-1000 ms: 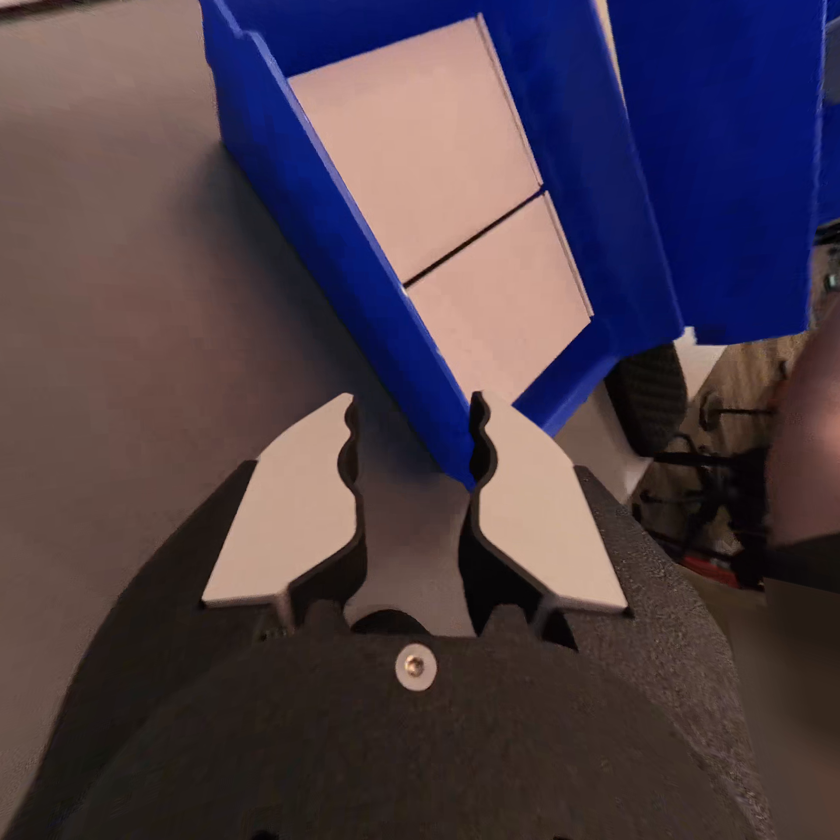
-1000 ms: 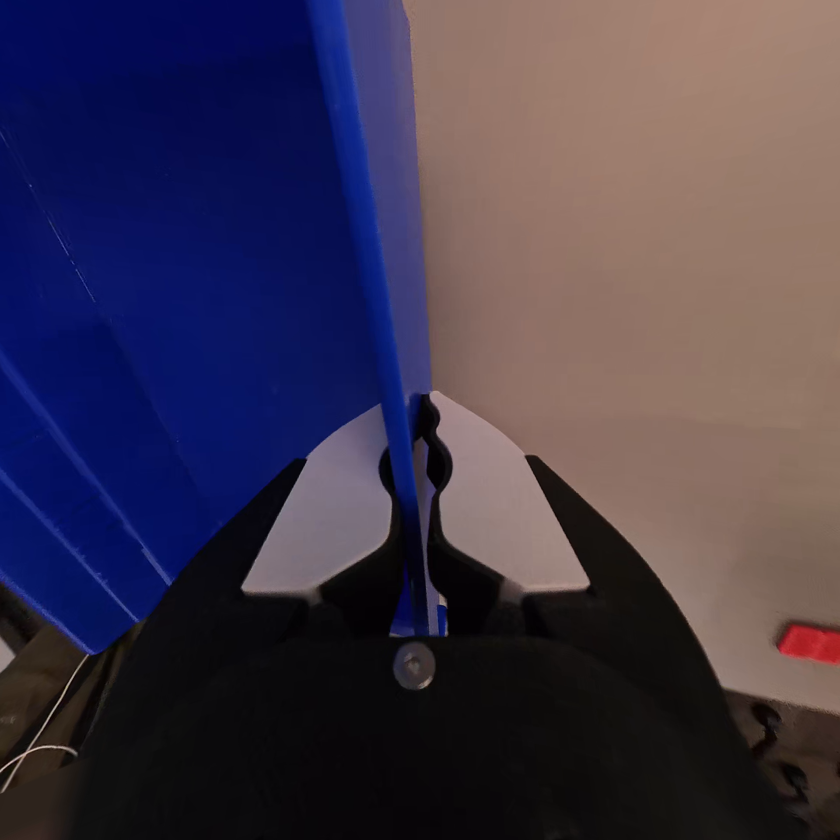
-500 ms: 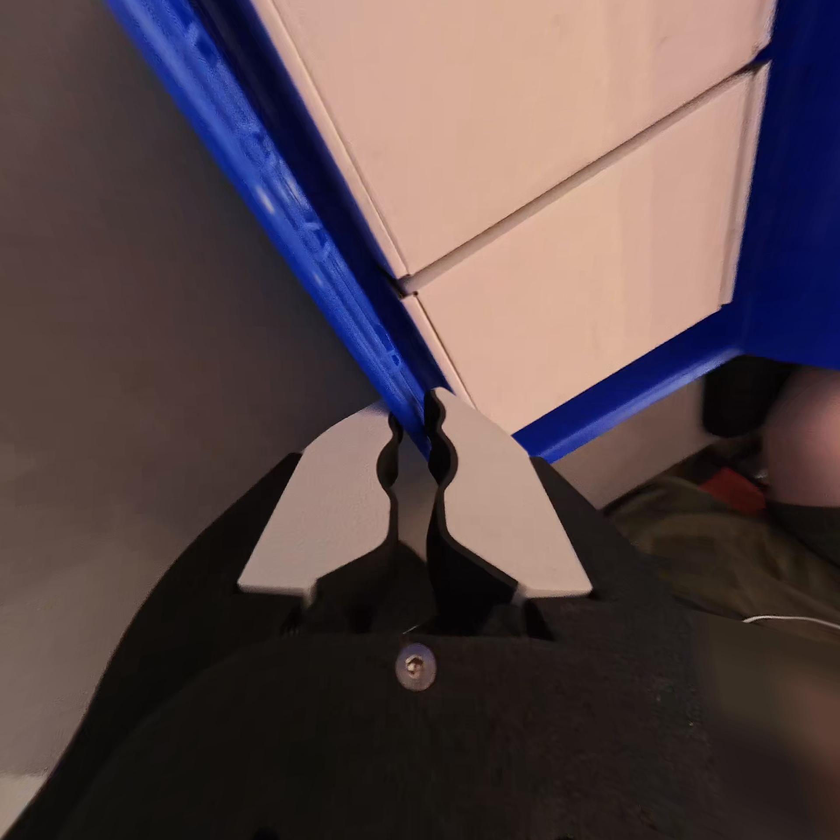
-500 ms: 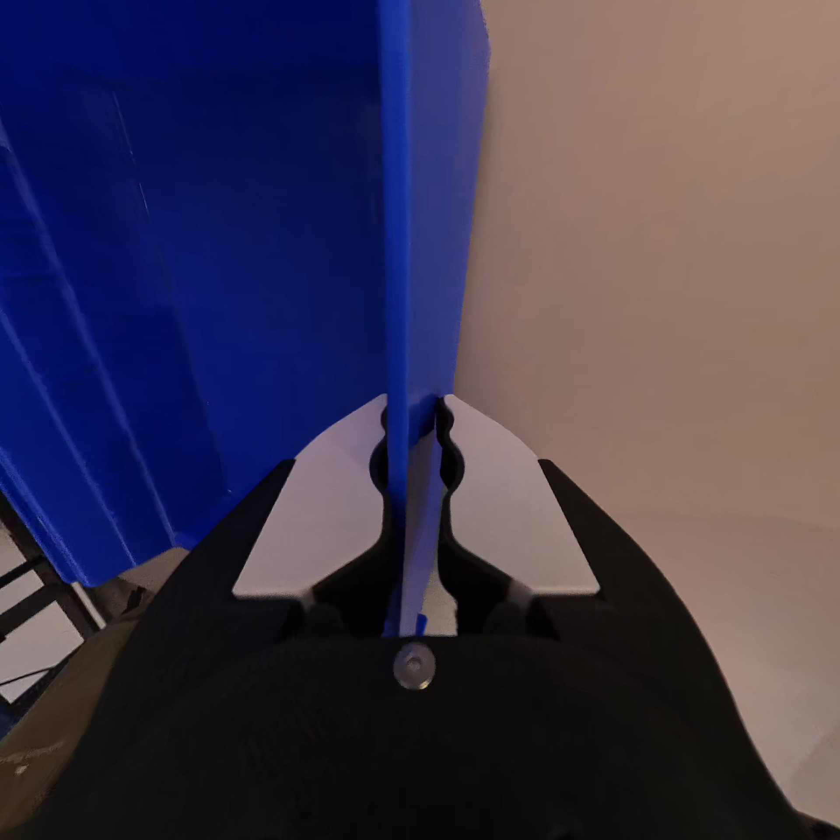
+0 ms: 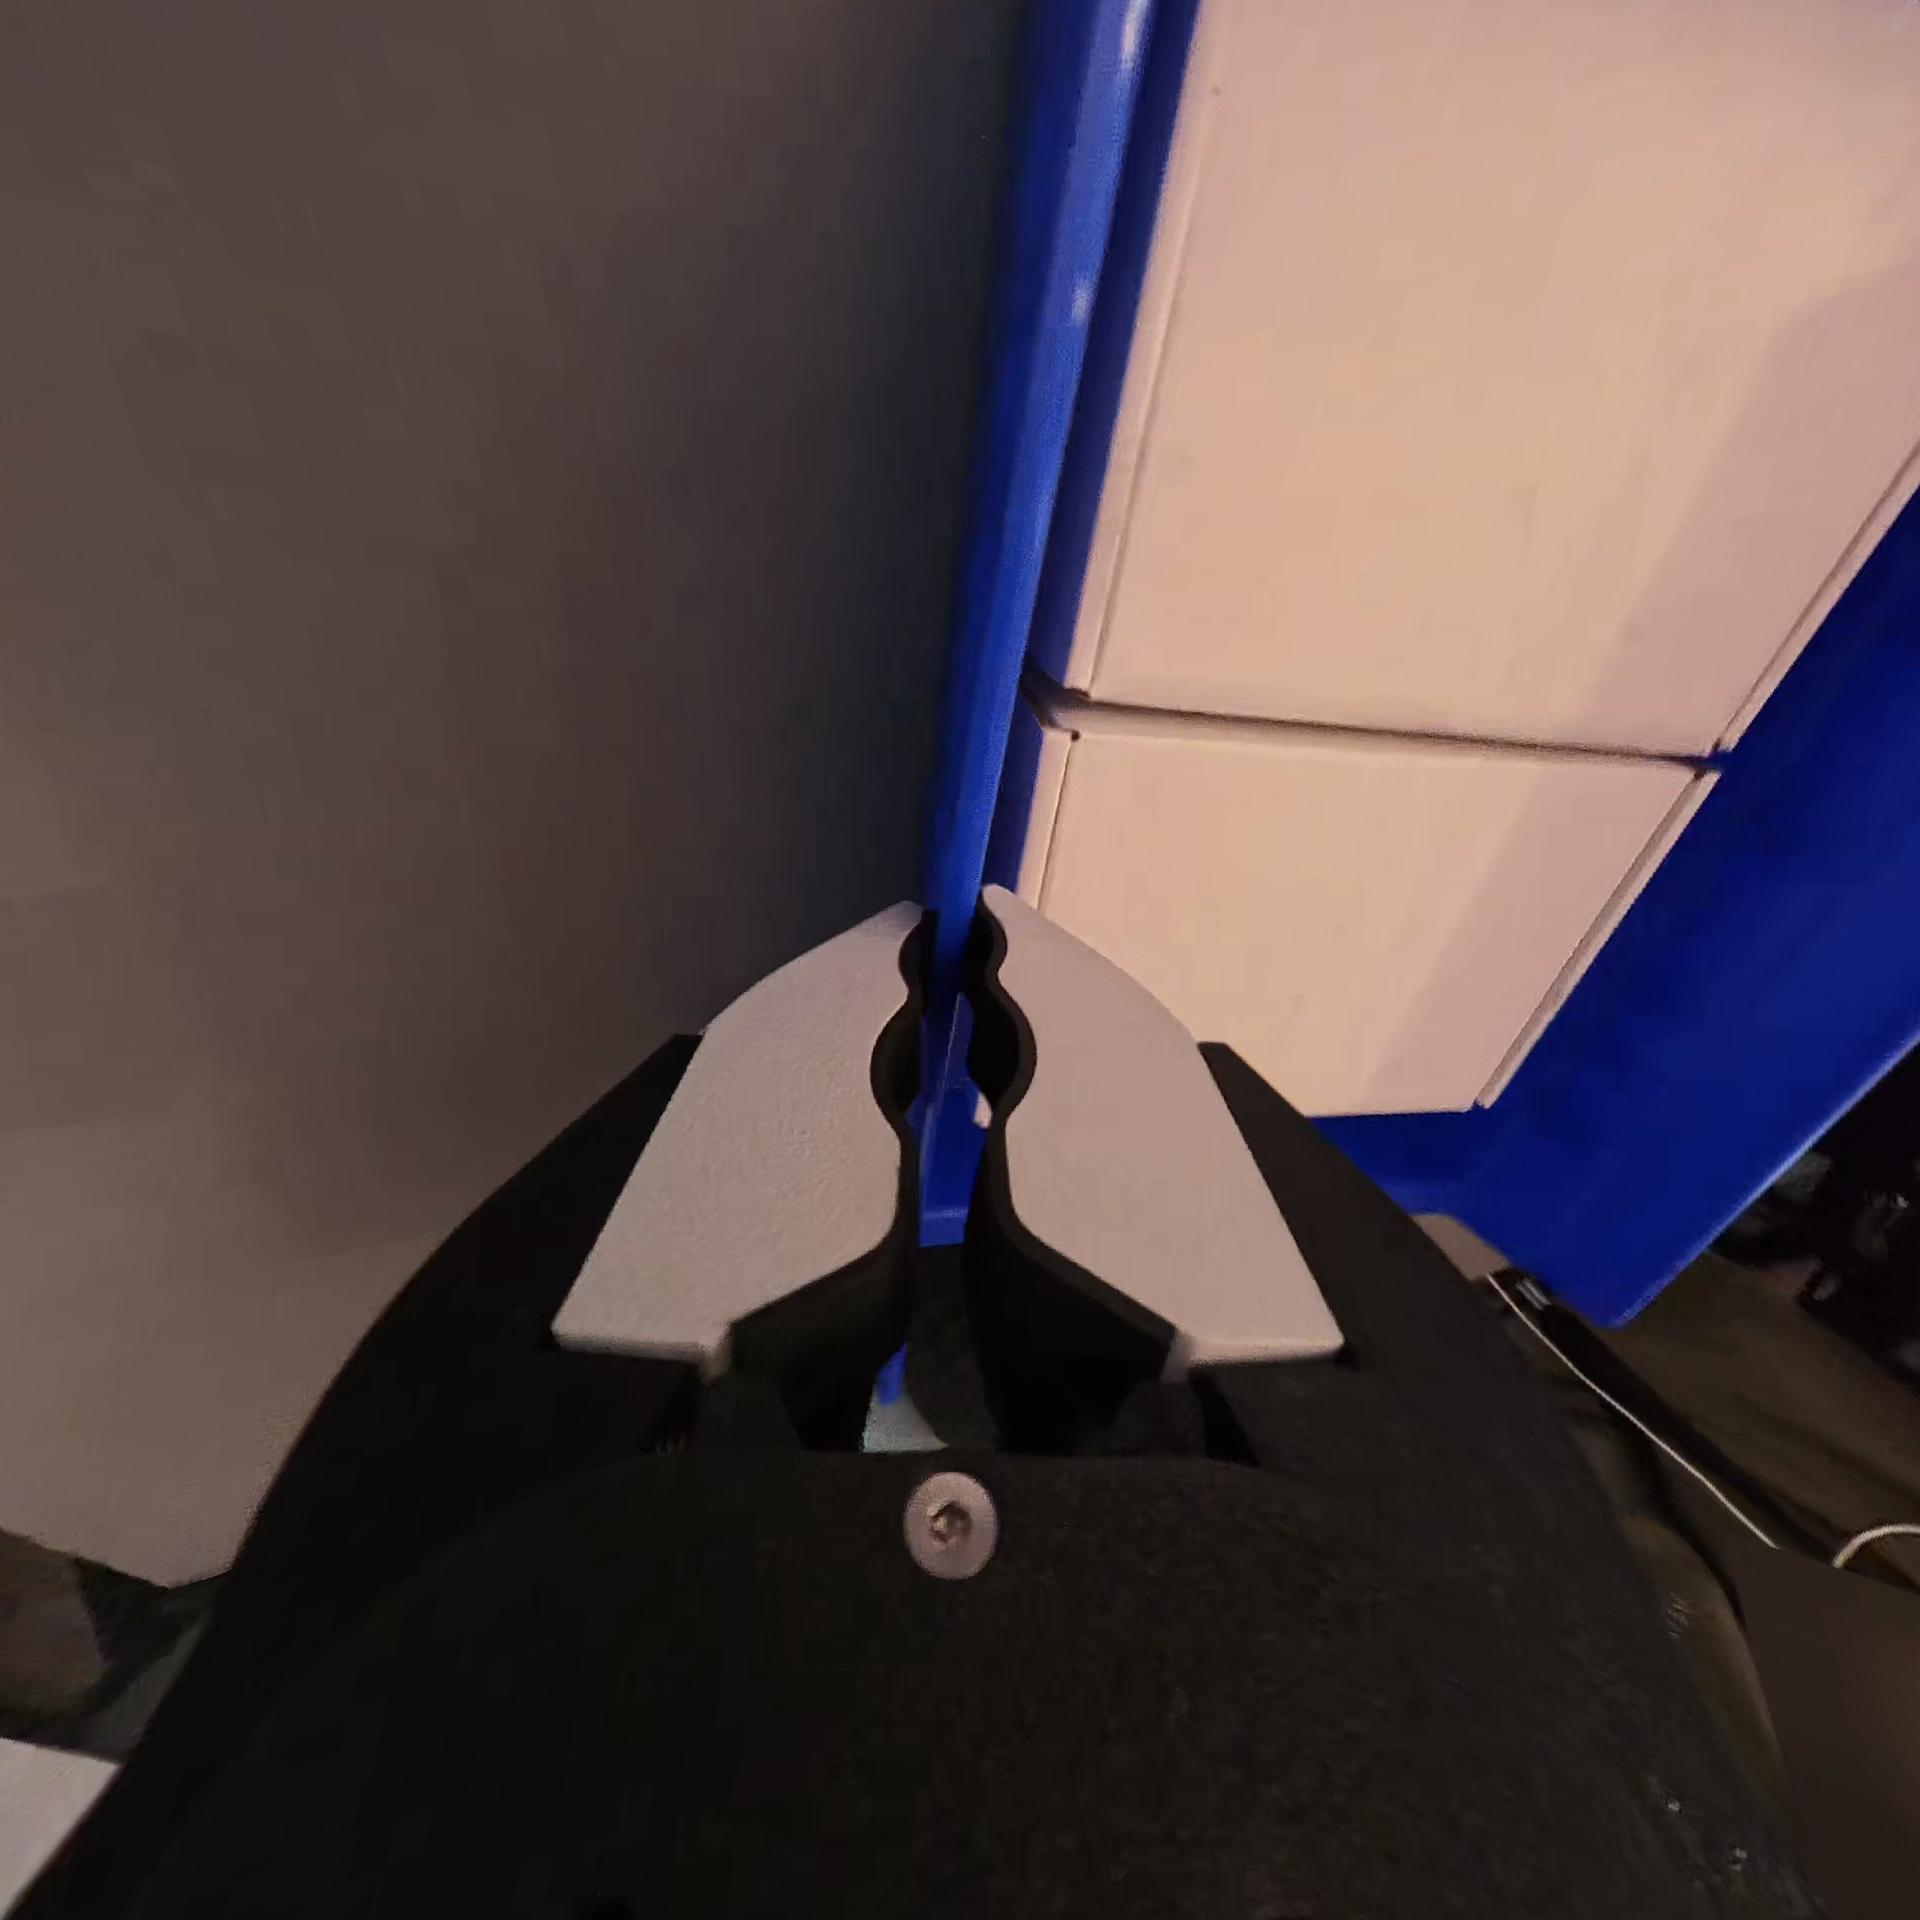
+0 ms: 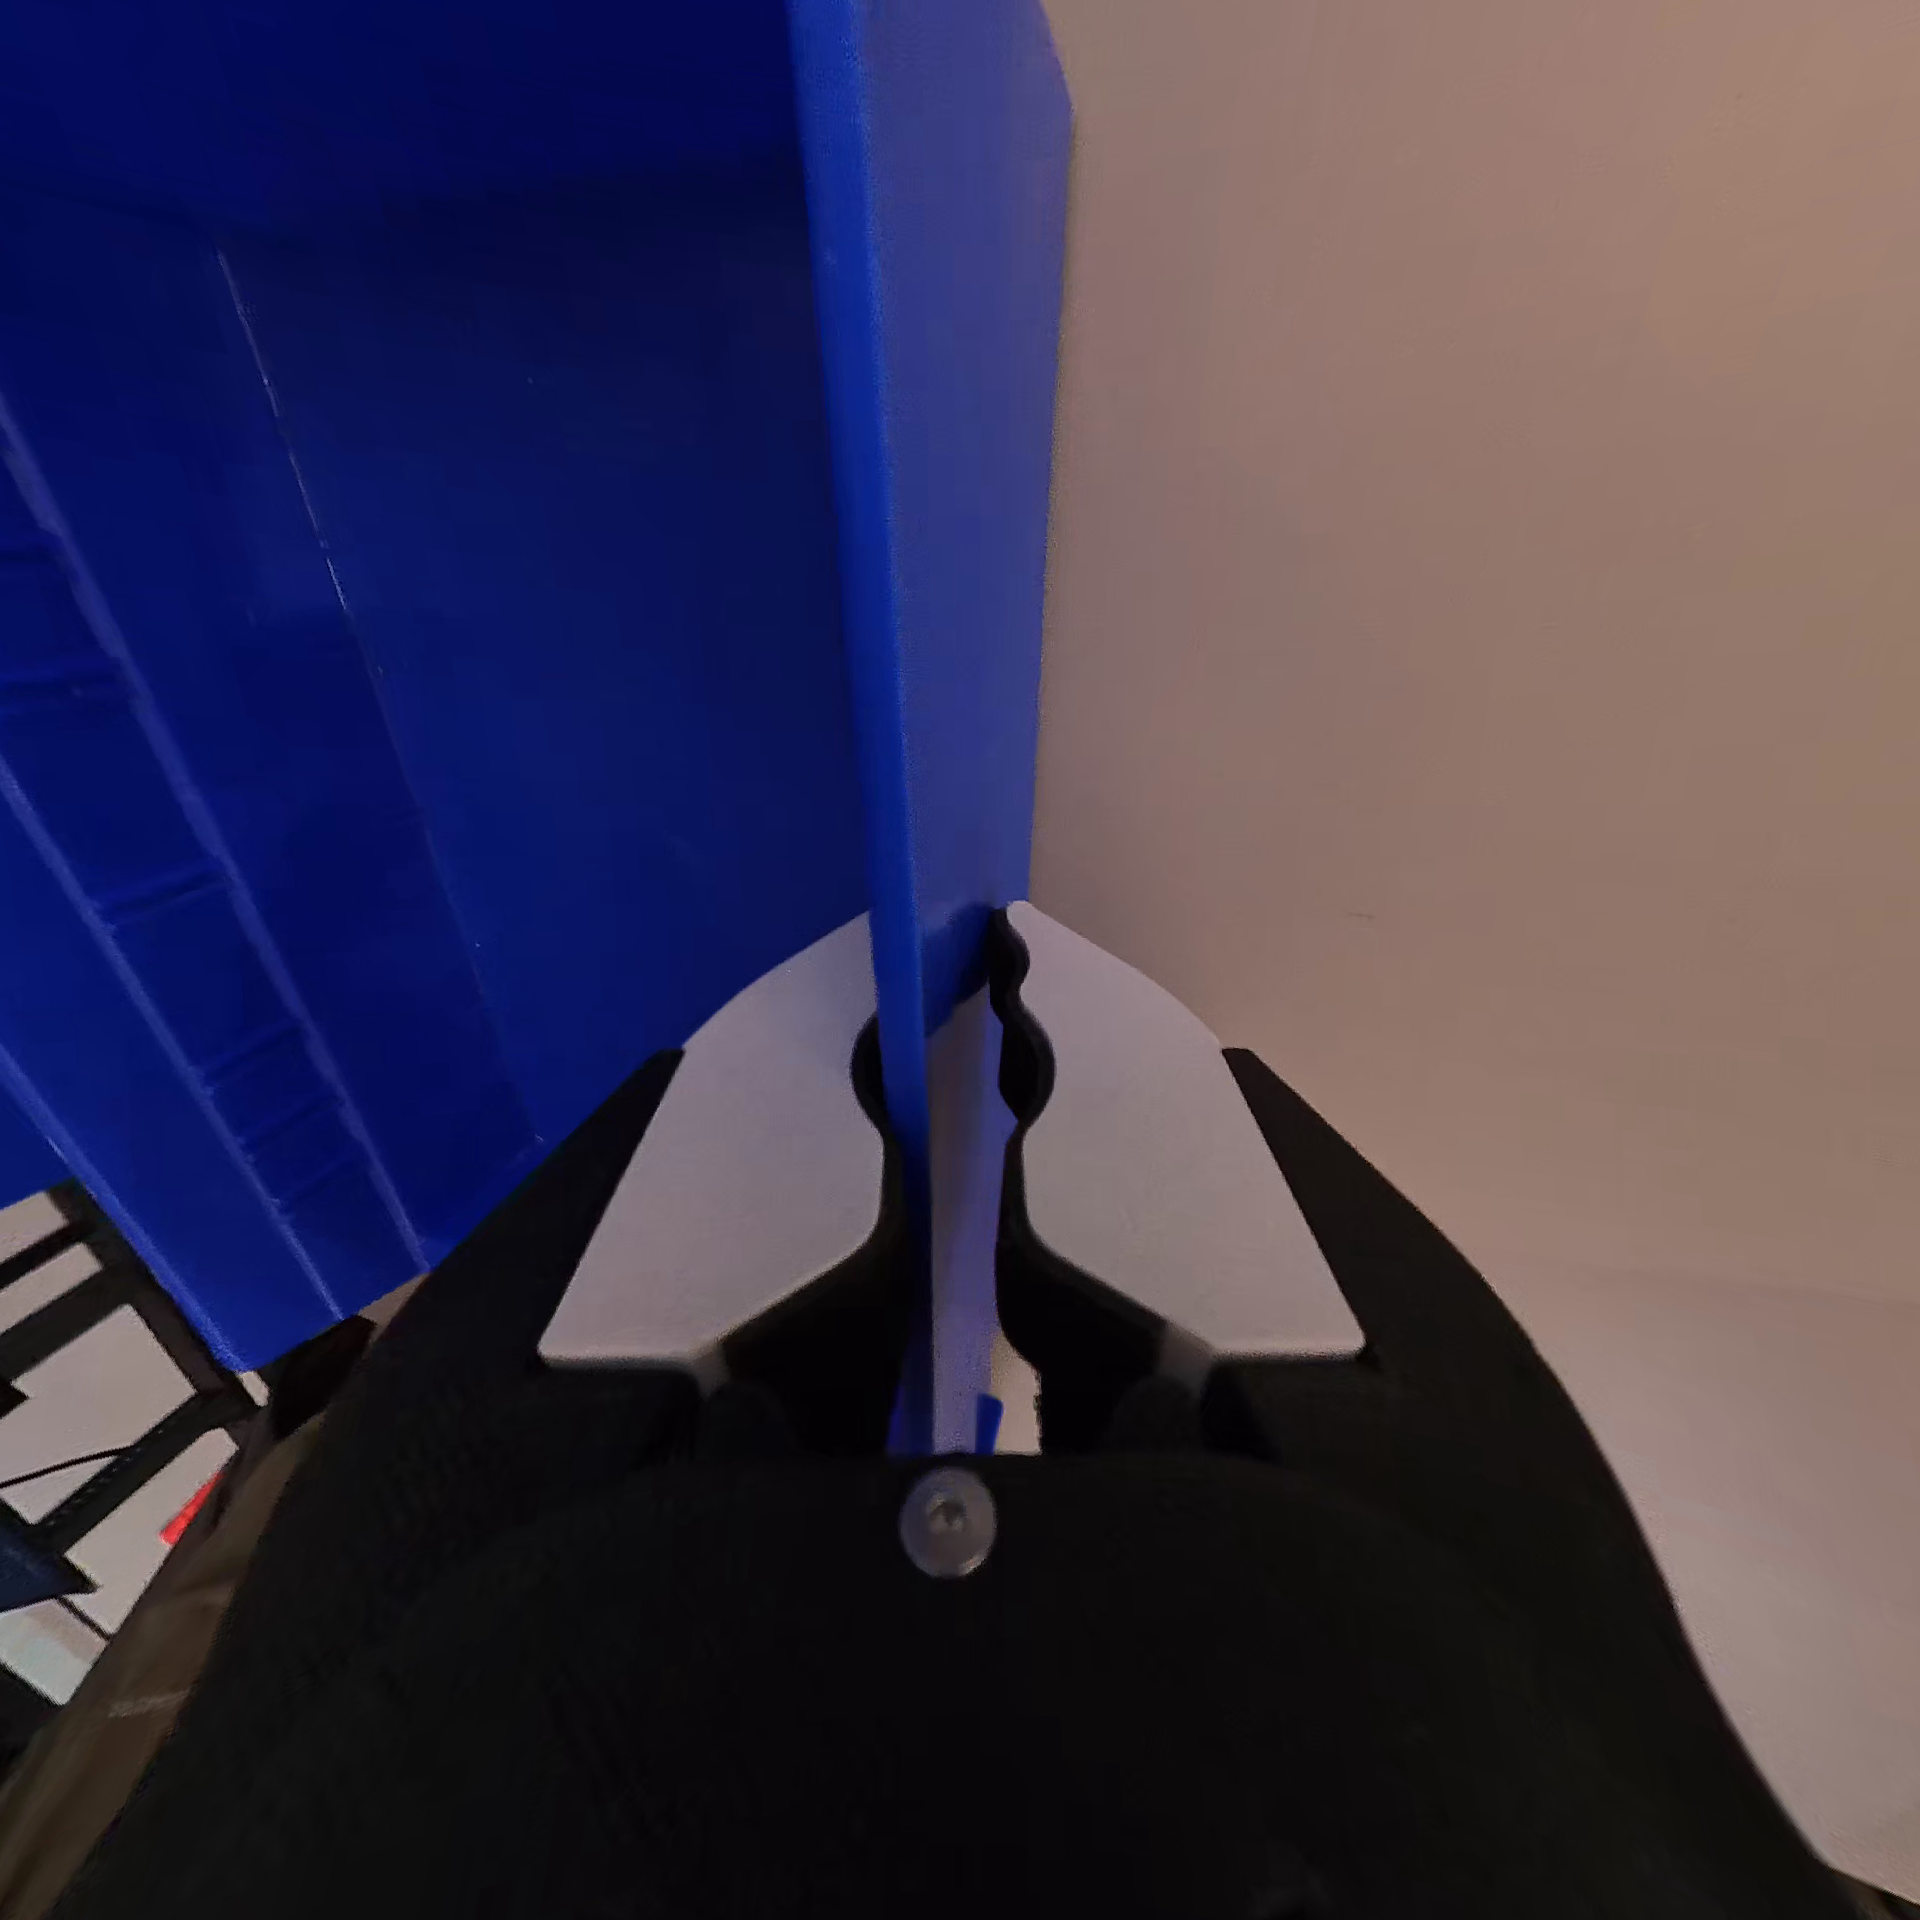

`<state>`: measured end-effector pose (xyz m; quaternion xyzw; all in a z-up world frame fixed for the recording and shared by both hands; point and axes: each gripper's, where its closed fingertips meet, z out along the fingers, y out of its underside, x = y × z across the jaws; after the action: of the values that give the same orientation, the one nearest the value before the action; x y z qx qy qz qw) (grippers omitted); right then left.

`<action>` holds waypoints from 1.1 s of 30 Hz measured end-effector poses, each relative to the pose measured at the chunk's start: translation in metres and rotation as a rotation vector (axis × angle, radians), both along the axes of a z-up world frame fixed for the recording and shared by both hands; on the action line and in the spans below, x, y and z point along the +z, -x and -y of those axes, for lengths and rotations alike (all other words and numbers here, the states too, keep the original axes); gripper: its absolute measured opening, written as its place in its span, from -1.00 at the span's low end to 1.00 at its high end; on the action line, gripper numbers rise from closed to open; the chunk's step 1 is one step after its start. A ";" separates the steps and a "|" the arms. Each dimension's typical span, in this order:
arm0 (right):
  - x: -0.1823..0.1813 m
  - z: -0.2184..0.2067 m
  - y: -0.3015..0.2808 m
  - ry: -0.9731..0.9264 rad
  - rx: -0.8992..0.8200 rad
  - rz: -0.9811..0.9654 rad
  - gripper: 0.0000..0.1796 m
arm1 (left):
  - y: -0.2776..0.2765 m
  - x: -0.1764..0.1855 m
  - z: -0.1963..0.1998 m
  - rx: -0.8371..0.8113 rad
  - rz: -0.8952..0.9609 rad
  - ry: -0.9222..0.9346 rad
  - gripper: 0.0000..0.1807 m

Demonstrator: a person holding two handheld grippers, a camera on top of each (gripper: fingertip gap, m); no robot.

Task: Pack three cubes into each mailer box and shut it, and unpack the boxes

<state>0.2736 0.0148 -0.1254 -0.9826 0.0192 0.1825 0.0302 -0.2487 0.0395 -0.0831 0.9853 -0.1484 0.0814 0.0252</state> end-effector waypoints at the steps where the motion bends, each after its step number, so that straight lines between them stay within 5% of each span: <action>1: 0.000 0.000 0.000 0.003 -0.013 -0.006 -0.84 | 0.019 0.000 0.000 0.032 -0.005 -0.008 -0.96; 13: 0.000 0.008 -0.026 0.011 -0.140 0.011 -0.85 | 0.178 0.002 0.029 0.343 0.013 -0.071 -0.97; 23: 0.000 0.005 0.002 0.053 -0.033 0.079 -0.91 | 0.204 0.002 0.025 0.212 -0.048 -0.112 -0.96; 33: 0.000 0.006 -0.020 0.029 -0.098 0.057 -0.89 | 0.191 0.002 0.028 0.006 -0.071 -0.172 -0.93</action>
<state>0.2931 0.0093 -0.1252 -0.9855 0.0693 0.1526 0.0253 -0.4393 0.0110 -0.0811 0.9865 -0.1509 0.0334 -0.0546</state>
